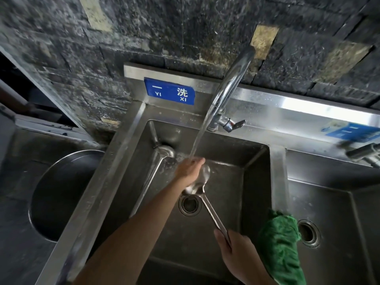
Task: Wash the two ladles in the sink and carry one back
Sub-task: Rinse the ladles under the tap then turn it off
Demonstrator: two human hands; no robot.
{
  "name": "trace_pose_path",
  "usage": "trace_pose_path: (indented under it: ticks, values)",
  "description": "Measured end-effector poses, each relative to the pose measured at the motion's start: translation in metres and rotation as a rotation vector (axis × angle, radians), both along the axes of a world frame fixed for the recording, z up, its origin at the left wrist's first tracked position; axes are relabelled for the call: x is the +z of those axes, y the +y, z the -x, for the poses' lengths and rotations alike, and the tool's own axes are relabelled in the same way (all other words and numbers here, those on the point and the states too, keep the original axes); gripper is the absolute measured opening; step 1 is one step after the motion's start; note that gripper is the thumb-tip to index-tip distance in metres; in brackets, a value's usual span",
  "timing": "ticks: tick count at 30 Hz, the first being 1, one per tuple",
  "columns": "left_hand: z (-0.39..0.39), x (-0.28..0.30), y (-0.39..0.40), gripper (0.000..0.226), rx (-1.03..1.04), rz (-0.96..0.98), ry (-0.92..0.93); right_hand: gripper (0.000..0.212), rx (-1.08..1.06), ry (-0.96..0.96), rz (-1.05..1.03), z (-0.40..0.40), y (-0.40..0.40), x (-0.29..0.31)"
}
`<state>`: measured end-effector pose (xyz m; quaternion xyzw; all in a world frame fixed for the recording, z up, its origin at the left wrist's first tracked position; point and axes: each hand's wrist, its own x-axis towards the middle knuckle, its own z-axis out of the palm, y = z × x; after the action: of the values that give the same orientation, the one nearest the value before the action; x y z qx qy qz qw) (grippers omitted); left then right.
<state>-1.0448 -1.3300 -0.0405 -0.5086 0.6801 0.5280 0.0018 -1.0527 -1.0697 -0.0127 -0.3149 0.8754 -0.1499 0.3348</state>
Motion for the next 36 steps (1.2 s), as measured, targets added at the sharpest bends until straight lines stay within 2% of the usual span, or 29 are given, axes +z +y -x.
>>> trace_pose_path:
  ticks: [3,5,7,9,10,12,14,16,18,21,23,24,25,27,29,30,32,34,36]
  values:
    - [-0.011,0.002,-0.024,0.022,0.262,-0.263,-0.026,0.08,0.06,0.062,-0.018,-0.001,0.007,-0.007]
    - [-0.014,0.002,-0.035,0.021,0.353,-0.333,-0.018,0.065,0.053,0.097,-0.046,0.004,0.002,-0.005]
    - [-0.011,0.001,-0.03,0.037,0.236,-0.173,-0.068,0.06,0.038,0.074,-0.052,0.008,-0.013,-0.003]
    - [-0.008,0.001,-0.008,0.051,0.08,0.172,-0.111,0.076,0.04,0.007,-0.012,0.011,-0.026,-0.007]
    - [-0.008,0.003,0.002,0.053,0.071,0.271,-0.085,0.084,0.037,-0.013,0.02,0.011,-0.028,-0.011]
    - [-0.007,0.005,0.004,0.05,0.005,0.311,-0.106,0.093,0.041,0.02,0.031,0.009,-0.023,-0.015]
    - [-0.006,0.008,-0.012,0.044,-0.043,0.14,-0.14,0.101,0.085,0.161,0.011,0.007,-0.011,-0.014]
    - [-0.008,0.01,-0.031,0.034,0.062,-0.119,-0.107,0.11,0.137,0.267,0.0,0.007,-0.004,-0.013]
    - [-0.016,0.017,-0.039,0.026,0.2,-0.31,-0.075,0.11,0.168,0.286,-0.003,0.01,-0.002,-0.015]
    - [-0.033,0.016,-0.05,0.019,0.313,-0.659,0.103,0.102,0.204,0.303,0.003,0.022,0.0,-0.019]
    - [-0.041,0.004,-0.055,0.016,0.387,-0.703,0.186,0.103,0.218,0.308,-0.007,0.028,0.0,-0.017]
    - [-0.038,0.0,-0.054,0.018,0.446,-0.693,0.236,0.103,0.202,0.296,-0.006,0.029,-0.002,-0.017]
    - [-0.033,-0.003,-0.046,0.025,0.446,-0.588,0.239,0.102,0.168,0.269,-0.005,0.03,-0.004,-0.017]
    - [-0.022,-0.01,-0.017,0.044,0.249,-0.127,0.067,0.096,0.099,0.188,-0.022,0.029,-0.016,-0.018]
    - [-0.016,-0.025,0.01,0.047,0.006,0.413,-0.098,0.092,0.04,0.084,-0.035,0.027,-0.025,-0.019]
    - [-0.014,-0.028,0.014,0.046,-0.049,0.507,-0.092,0.091,0.026,0.06,-0.035,0.025,-0.026,-0.021]
    - [-0.008,-0.017,0.0,0.052,0.006,0.354,-0.006,0.098,0.009,0.062,-0.032,0.021,-0.026,-0.02]
    - [0.0,-0.013,-0.02,0.048,-0.097,0.252,-0.134,0.111,0.035,0.146,-0.039,0.019,-0.02,-0.021]
    - [0.005,-0.009,-0.019,0.044,-0.216,0.329,-0.233,0.114,0.103,0.189,-0.074,0.017,-0.023,-0.019]
